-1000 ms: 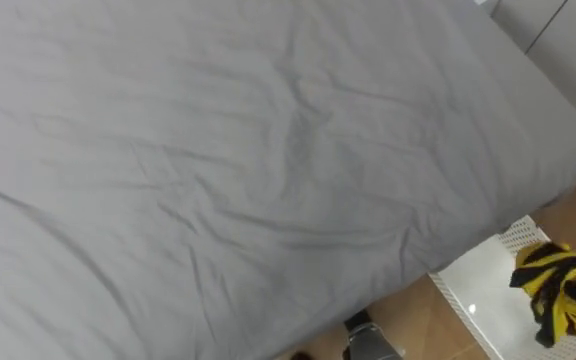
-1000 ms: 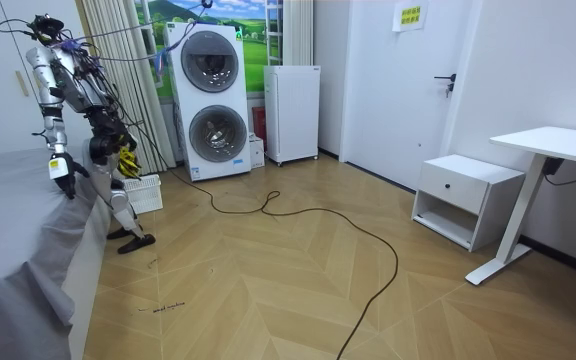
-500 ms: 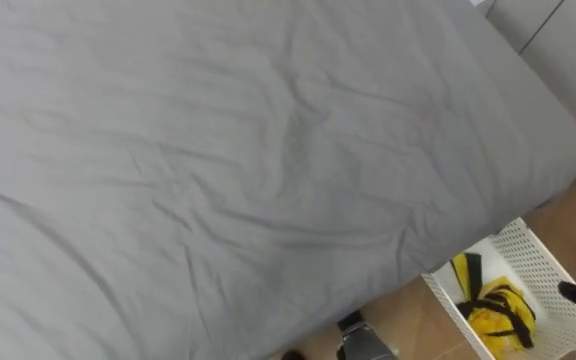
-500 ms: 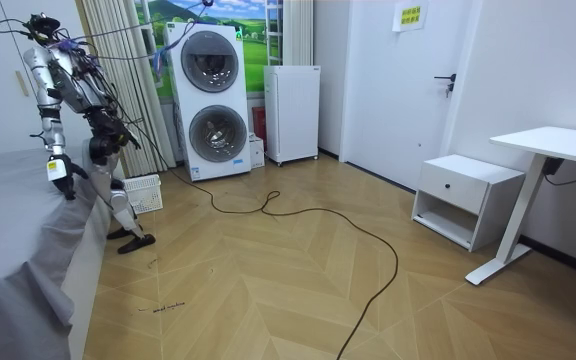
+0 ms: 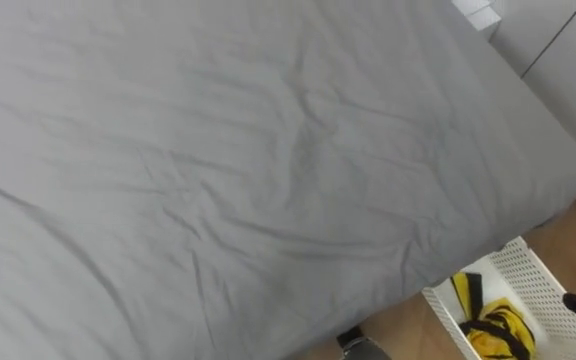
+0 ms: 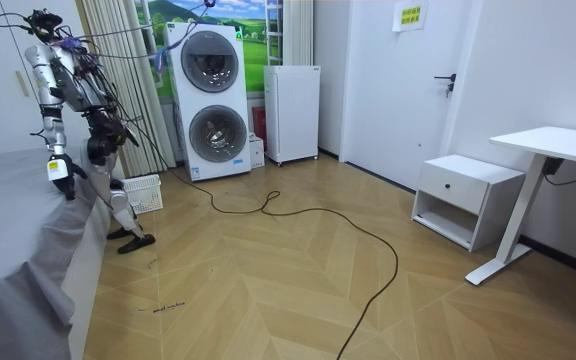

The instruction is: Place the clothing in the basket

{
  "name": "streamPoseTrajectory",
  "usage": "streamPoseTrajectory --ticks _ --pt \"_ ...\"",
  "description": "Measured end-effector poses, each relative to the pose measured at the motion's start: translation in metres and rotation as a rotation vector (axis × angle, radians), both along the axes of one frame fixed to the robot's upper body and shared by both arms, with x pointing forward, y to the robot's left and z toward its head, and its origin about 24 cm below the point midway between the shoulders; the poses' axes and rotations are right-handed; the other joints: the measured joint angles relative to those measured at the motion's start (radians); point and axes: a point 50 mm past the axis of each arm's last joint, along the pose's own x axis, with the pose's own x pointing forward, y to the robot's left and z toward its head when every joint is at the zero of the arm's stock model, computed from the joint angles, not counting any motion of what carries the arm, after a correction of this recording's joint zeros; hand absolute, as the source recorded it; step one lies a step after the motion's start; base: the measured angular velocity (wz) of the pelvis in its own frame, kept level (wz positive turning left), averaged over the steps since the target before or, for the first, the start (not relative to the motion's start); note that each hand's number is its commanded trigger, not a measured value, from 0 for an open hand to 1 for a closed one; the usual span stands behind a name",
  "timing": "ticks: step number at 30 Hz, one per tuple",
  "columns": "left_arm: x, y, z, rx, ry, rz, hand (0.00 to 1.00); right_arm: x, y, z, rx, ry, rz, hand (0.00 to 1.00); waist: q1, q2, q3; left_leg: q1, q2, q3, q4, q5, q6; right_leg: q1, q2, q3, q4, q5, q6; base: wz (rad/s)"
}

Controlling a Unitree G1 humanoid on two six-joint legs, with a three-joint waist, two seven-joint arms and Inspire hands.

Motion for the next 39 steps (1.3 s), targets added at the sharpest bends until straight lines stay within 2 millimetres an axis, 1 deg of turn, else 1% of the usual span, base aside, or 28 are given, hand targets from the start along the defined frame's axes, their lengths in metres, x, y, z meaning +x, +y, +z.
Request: streamPoseTrajectory --ticks 1,3,4,6,7,8,9,10,11,12,13,14,16,17,18,20,21,22,23,26,29,31,32,33,34,35,39 --pt "0.0 0.002 0.001 0.006 -0.001 -0.005 0.0 -0.003 0.003 -0.003 0.015 -0.001 -0.006 0.0 0.004 -0.006 -0.0027 0.006 0.001 -0.005 0.0 -0.001 -0.002 0.011 0.0 -0.006 -0.014 -0.002 -0.001 0.13" --pt "0.0 0.004 0.001 0.014 -0.002 -0.02 0.0 -0.005 0.006 -0.007 0.038 -0.003 -0.008 0.0 0.009 -0.012 -0.0033 0.021 0.005 -0.015 -0.003 -0.001 -0.003 0.035 -0.001 -0.019 -0.027 0.0 -0.004 0.16" --pt "0.0 0.004 0.001 0.019 0.0 -0.037 0.0 -0.008 0.009 -0.01 0.049 0.003 0.003 0.0 0.018 -0.016 -0.0027 0.038 0.009 -0.02 -0.005 -0.001 -0.005 0.058 -0.001 -0.026 -0.041 0.002 -0.006 0.19" --pt "0.0 0.005 0.002 0.028 0.004 -0.056 0.0 -0.013 0.017 -0.018 0.069 0.014 0.028 0.0 0.027 -0.021 -0.0055 0.062 0.014 -0.04 -0.011 0.0 -0.008 0.099 -0.002 -0.049 -0.065 0.004 -0.011 0.26" --pt "0.0 0.007 0.002 0.031 -0.002 -0.054 0.0 -0.017 0.024 -0.023 0.084 0.019 0.051 0.0 0.039 -0.026 -0.0069 0.078 0.015 -0.058 -0.012 0.0 -0.013 0.123 -0.001 -0.058 -0.079 0.006 -0.013 0.35" --pt "0.0 0.007 0.002 0.032 -0.009 -0.049 0.0 -0.018 0.033 -0.028 0.096 0.03 0.081 0.0 0.042 -0.029 -0.0067 0.093 0.015 -0.079 -0.016 0.002 -0.015 0.148 -0.005 -0.078 -0.088 0.007 -0.015 0.35" --pt "0.0 0.007 0.002 0.034 -0.013 -0.048 0.0 -0.019 0.037 -0.031 0.104 0.033 0.095 0.0 0.043 -0.033 -0.0081 0.098 0.014 -0.091 -0.018 0.003 -0.016 0.155 -0.007 -0.086 -0.088 0.004 -0.018 0.44" --pt "0.001 0.008 0.003 0.044 -0.023 -0.046 0.0 -0.02 0.047 -0.036 0.129 0.039 0.126 0.0 0.047 -0.041 -0.0095 0.107 0.013 -0.11 -0.021 0.004 -0.018 0.169 -0.01 -0.101 -0.088 -0.003 -0.019 0.45" --pt "0.001 0.008 0.003 0.056 -0.03 -0.044 0.0 -0.02 0.057 -0.042 0.156 0.045 0.156 0.0 0.05 -0.049 -0.0112 0.12 0.013 -0.124 -0.026 0.006 -0.02 0.189 -0.013 -0.116 -0.099 -0.005 -0.02 0.43" --pt "0.0 0.008 0.003 0.063 -0.031 -0.044 0.0 -0.021 0.062 -0.044 0.169 0.05 0.17 0.0 0.052 -0.052 -0.0124 0.127 0.013 -0.132 -0.029 0.007 -0.02 0.2 -0.014 -0.124 -0.106 -0.005 -0.021 0.44" --pt "0.0 0.008 0.003 0.075 -0.031 -0.052 0.0 -0.025 0.07 -0.05 0.19 0.069 0.198 0.0 0.054 -0.056 -0.0136 0.142 0.015 -0.149 -0.032 0.007 -0.021 0.227 -0.016 -0.144 -0.121 -0.007 -0.023 0.43" --pt "0.0 0.008 0.003 0.08 -0.029 -0.063 0.0 -0.025 0.078 -0.053 0.213 0.065 0.225 0.0 0.056 -0.06 -0.0141 0.159 0.015 -0.166 -0.039 0.008 -0.022 0.254 -0.019 -0.16 -0.137 -0.009 -0.024 0.42" --pt "-0.001 0.008 0.003 0.084 -0.031 -0.064 0.0 -0.03 0.087 -0.059 0.247 0.079 0.251 0.0 0.067 -0.067 -0.016 0.187 0.015 -0.18 -0.049 0.008 -0.022 0.288 -0.019 -0.171 -0.156 -0.01 -0.024 0.26" --pt "-0.002 0.008 0.004 0.097 -0.039 -0.062 0.0 -0.034 0.093 -0.063 0.262 0.094 0.253 0.0 0.074 -0.076 -0.0167 0.197 0.015 -0.189 -0.051 0.008 -0.022 0.302 -0.02 -0.177 -0.156 -0.015 -0.023 0.22" --pt "-0.002 0.008 0.004 0.106 -0.043 -0.054 0.0 -0.037 0.095 -0.064 0.267 0.101 0.251 0.0 0.076 -0.082 -0.0189 0.198 0.014 -0.197 -0.051 0.008 -0.022 0.306 -0.022 -0.185 -0.157 -0.018 -0.023 0.28" --pt "-0.002 0.008 0.004 0.152 -0.054 -0.016 0.0 -0.051 0.103 -0.071 0.29 0.154 0.281 0.0 0.084 -0.109 -0.0222 0.211 0.014 -0.215 -0.051 0.008 -0.022 0.329 -0.024 -0.197 -0.173 -0.021 -0.024 0.26" --pt "-0.003 0.007 0.004 0.16 -0.055 -0.011 0.0 -0.055 0.105 -0.073 0.293 0.171 0.297 0.0 0.09 -0.115 -0.0253 0.214 0.014 -0.222 -0.051 0.008 -0.022 0.337 -0.025 -0.2 -0.175 -0.021 -0.024 0.17" --pt "-0.003 0.007 0.004 0.172 -0.059 -0.006 0.0 -0.063 0.106 -0.075 0.3 0.198 0.316 0.0 0.098 -0.121 -0.0266 0.224 0.014 -0.228 -0.051 0.008 -0.022 0.356 -0.028 -0.212 -0.187 -0.02 -0.024 0.16" --pt "-0.003 0.006 0.004 0.177 -0.065 0.002 0.0 -0.068 0.108 -0.077 0.305 0.22 0.333 0.0 0.104 -0.124 -0.0254 0.236 0.013 -0.232 -0.051 0.008 -0.022 0.373 -0.032 -0.219 -0.19 -0.022 -0.022 0.2" --pt "-0.004 0.003 0.003 0.174 -0.084 0.021 0.0 -0.074 0.11 -0.079 0.318 0.244 0.33 0.0 0.112 -0.13 -0.0219 0.257 0.012 -0.236 -0.052 0.006 -0.02 0.394 -0.038 -0.24 -0.19 -0.029 -0.019 0.2" --pt "-0.001 0.001 0.003 0.182 -0.099 0.037 0.0 -0.077 0.113 -0.081 0.332 0.256 0.329 0.0 0.128 -0.134 -0.0226 0.261 0.01 -0.255 -0.054 0.005 -0.02 0.407 -0.04 -0.252 -0.188 -0.029 -0.02 0.11" --pt "-0.001 -0.001 0.003 0.186 -0.101 0.041 0.0 -0.081 0.113 -0.082 0.336 0.271 0.324 0.0 0.13 -0.135 -0.0218 0.266 0.009 -0.268 -0.051 0.005 -0.02 0.419 -0.042 -0.264 -0.189 -0.031 -0.021 0.21" --pt "-0.001 -0.002 0.003 0.186 -0.104 0.041 0.0 -0.084 0.113 -0.083 0.336 0.286 0.327 0.0 0.129 -0.137 -0.0189 0.272 0.008 -0.277 -0.05 0.005 -0.02 0.429 -0.043 -0.271 -0.191 -0.033 -0.021 0.21" --pt "-0.001 -0.002 0.003 0.186 -0.104 0.04 0.0 -0.086 0.113 -0.083 0.335 0.299 0.333 0.0 0.13 -0.137 -0.0189 0.275 0.008 -0.279 -0.05 0.005 -0.02 0.432 -0.044 -0.275 -0.19 -0.034 -0.022 0.18" --pt "-0.001 -0.002 0.003 0.185 -0.108 0.039 0.0 -0.087 0.113 -0.084 0.333 0.314 0.342 0.0 0.135 -0.136 -0.0156 0.278 0.008 -0.284 -0.05 0.005 -0.02 0.438 -0.045 -0.282 -0.191 -0.037 -0.022 0.15" --pt "0.0 -0.003 0.003 0.184 -0.115 0.037 0.0 -0.088 0.113 -0.084 0.336 0.32 0.343 0.0 0.135 -0.138 -0.0143 0.278 0.007 -0.292 -0.05 0.006 -0.021 0.441 -0.047 -0.289 -0.191 -0.039 -0.022 0.17" --pt "0.0 -0.004 0.003 0.182 -0.122 0.009 0.0 -0.092 0.114 -0.085 0.325 0.376 0.386 0.0 0.143 -0.138 -0.0142 0.278 0.005 -0.304 -0.051 0.006 -0.021 0.444 -0.05 -0.298 -0.191 -0.041 -0.022 0.09"
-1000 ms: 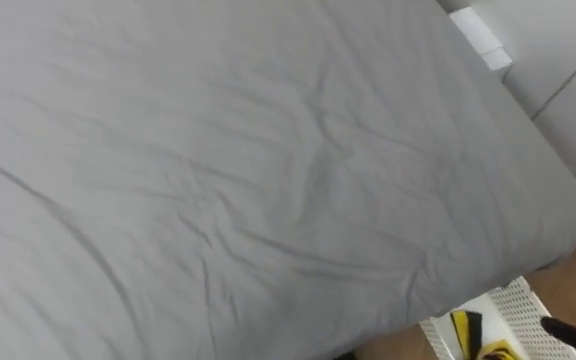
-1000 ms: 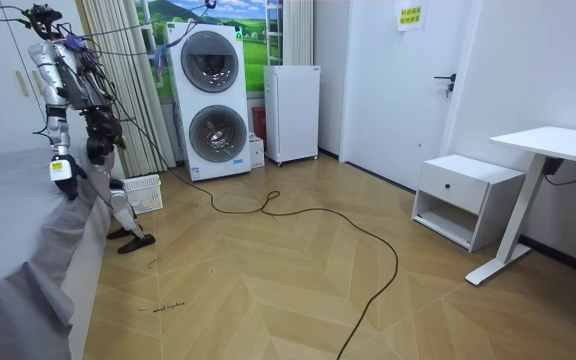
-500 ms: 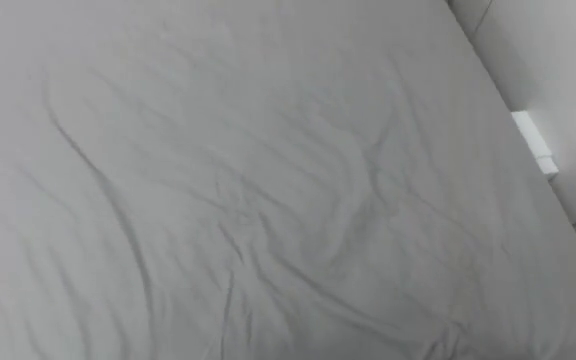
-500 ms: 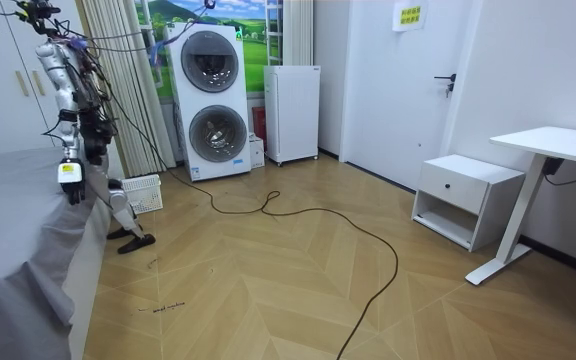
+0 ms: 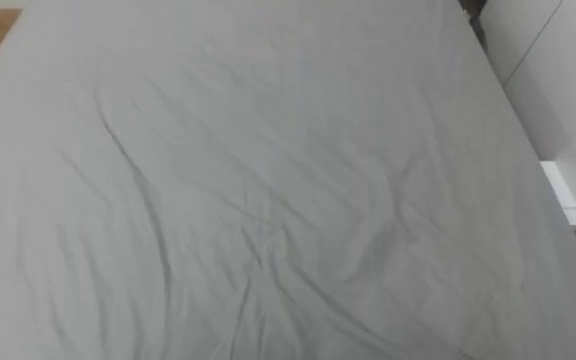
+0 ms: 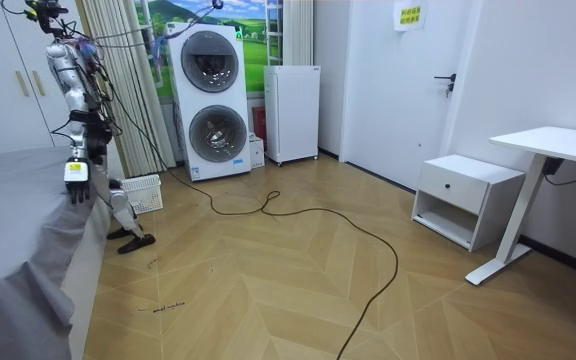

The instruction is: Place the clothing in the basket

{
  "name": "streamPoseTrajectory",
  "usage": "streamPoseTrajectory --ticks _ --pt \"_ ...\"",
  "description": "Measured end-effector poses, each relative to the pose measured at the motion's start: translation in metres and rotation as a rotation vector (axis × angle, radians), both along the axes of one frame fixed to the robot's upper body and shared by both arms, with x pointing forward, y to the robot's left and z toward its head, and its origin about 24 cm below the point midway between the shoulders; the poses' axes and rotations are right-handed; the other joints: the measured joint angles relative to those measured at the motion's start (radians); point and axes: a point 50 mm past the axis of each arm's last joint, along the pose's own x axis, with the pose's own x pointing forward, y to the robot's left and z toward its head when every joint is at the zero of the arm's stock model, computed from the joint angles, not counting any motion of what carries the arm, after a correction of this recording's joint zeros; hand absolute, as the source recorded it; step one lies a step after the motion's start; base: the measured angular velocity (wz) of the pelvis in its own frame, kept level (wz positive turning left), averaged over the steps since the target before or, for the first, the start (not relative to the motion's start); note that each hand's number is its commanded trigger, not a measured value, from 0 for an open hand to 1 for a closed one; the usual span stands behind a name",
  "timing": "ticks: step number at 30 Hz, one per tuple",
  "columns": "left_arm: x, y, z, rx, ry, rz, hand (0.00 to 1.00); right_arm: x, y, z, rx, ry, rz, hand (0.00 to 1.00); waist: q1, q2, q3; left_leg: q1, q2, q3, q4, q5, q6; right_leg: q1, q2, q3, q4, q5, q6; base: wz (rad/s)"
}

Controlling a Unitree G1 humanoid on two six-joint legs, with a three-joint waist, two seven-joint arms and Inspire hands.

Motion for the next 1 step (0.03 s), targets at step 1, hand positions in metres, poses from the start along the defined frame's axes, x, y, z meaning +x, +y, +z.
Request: streamPoseTrajectory --ticks 1 --pt "0.0001 -0.0009 -0.0003 -0.005 -0.001 -0.001 0.0 -0.0006 0.0002 -0.0002 0.0 0.009 0.006 0.0 0.004 0.001 0.0004 0.0 -0.001 -0.001 0.0 0.0 0.0 0.001 0.0 0.0 -0.001 0.0 0.0 0.0"
